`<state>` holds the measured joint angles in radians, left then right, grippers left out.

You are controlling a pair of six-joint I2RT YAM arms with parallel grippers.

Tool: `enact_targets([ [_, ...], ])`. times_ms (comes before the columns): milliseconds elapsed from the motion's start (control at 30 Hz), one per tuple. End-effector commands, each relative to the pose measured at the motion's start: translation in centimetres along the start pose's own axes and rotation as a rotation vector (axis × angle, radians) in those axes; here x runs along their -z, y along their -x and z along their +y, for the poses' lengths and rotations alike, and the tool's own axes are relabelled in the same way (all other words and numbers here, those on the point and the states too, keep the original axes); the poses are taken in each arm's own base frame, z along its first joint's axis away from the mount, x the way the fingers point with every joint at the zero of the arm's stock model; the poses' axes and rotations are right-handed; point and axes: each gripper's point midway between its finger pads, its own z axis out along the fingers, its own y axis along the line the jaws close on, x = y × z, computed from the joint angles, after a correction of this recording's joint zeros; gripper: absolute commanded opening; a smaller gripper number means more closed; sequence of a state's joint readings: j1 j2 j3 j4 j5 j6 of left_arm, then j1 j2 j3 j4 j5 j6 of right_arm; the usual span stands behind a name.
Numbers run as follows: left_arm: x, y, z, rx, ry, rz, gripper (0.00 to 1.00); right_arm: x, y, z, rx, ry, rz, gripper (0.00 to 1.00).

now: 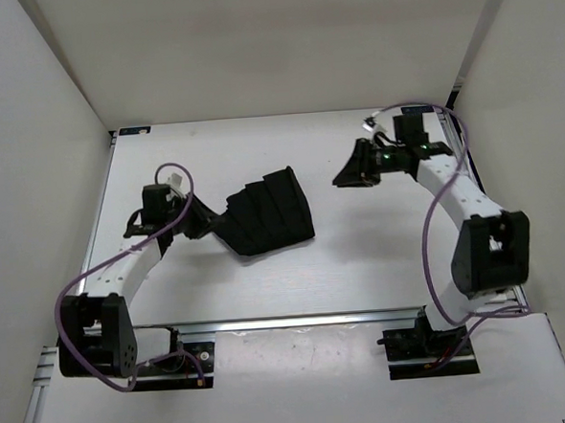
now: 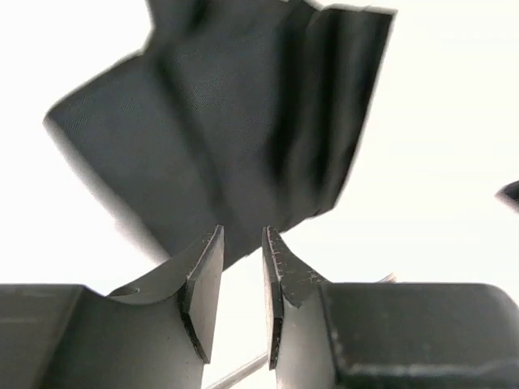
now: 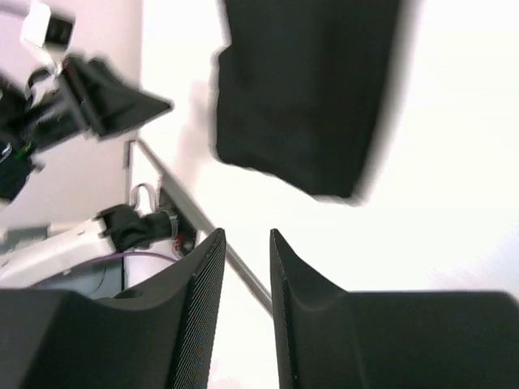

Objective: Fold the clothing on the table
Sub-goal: Fold the skirt

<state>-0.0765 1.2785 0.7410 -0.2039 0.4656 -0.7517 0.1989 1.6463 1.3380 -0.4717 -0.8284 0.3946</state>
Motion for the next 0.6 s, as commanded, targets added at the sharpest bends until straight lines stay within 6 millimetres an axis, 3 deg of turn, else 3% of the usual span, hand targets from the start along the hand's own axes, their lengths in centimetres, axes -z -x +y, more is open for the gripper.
enact_targets([
  [0, 1.6, -5.5, 3.9, -0.095, 0.127, 0.138, 0.37, 2.0, -3.5, -4.1, -0.067, -0.135, -0.001, 0.34],
  [67, 2.6, -7.1, 5.7, -0.131, 0.186, 0.174, 0.40, 3.5, -5.7, -5.8, -0.145, -0.170, -0.039, 0.34],
  [100, 3.2, -6.9, 6.1, -0.133, 0.206, 0.153, 0.41, 4.4, -5.4, -6.0, -0.132, -0.178, -0.083, 0.34],
  [167, 4.0, -7.3, 7.1, -0.162, 0.251, 0.153, 0.43, 4.7, -7.6, -7.1, -0.208, -0.171, -0.093, 0.36],
  [267, 4.7, -7.2, 7.8, -0.166, 0.275, 0.136, 0.43, 5.0, -8.9, -7.6, -0.236, -0.162, -0.108, 0.37],
  [400, 4.5, -8.3, 7.6, -0.165, 0.241, 0.168, 0.38, 5.4, -9.1, -8.6, -0.266, -0.203, -0.109, 0.37],
  [567, 4.6, -9.2, 7.5, -0.159, 0.211, 0.187, 0.45, 4.3, -9.8, -7.8, -0.241, -0.202, -0.071, 0.39],
])
